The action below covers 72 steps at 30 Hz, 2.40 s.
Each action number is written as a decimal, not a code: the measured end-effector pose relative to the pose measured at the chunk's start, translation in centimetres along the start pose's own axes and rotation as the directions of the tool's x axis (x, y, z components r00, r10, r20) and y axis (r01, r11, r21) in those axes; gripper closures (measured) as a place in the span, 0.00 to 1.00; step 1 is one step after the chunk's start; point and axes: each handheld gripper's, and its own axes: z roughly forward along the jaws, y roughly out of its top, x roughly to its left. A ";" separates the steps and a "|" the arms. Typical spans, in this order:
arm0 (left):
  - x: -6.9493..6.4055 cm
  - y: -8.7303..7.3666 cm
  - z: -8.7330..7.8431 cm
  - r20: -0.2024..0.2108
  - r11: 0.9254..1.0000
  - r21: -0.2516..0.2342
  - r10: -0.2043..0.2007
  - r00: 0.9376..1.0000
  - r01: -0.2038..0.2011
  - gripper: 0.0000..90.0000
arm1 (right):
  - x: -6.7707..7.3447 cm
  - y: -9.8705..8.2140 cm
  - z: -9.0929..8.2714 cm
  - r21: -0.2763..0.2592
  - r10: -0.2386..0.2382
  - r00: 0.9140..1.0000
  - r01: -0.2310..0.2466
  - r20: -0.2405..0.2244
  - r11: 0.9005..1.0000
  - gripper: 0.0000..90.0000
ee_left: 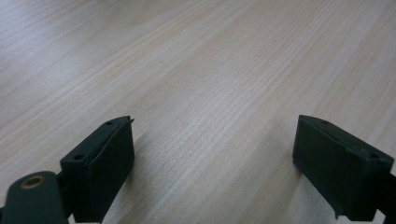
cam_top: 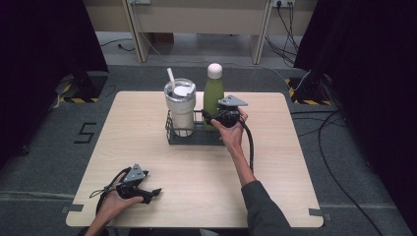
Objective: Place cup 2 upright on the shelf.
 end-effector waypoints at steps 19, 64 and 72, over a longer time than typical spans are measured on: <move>0.0 0.0 0.0 0.000 1.000 0.000 0.000 1.000 0.000 0.13 | 0.1 -1.5 0.3 -0.002 -0.013 1.000 0.013 0.011 1.000 0.23; 0.0 0.0 0.0 0.000 1.000 0.003 0.004 1.000 -0.004 0.13 | 0.3 -1.0 -3.2 -0.006 0.011 0.999 -0.012 -0.032 1.000 0.18; 0.0 0.0 0.0 0.001 1.000 0.003 0.001 1.000 -0.001 0.13 | 0.4 -0.9 -4.2 -0.025 0.012 0.999 -0.013 -0.030 1.000 0.18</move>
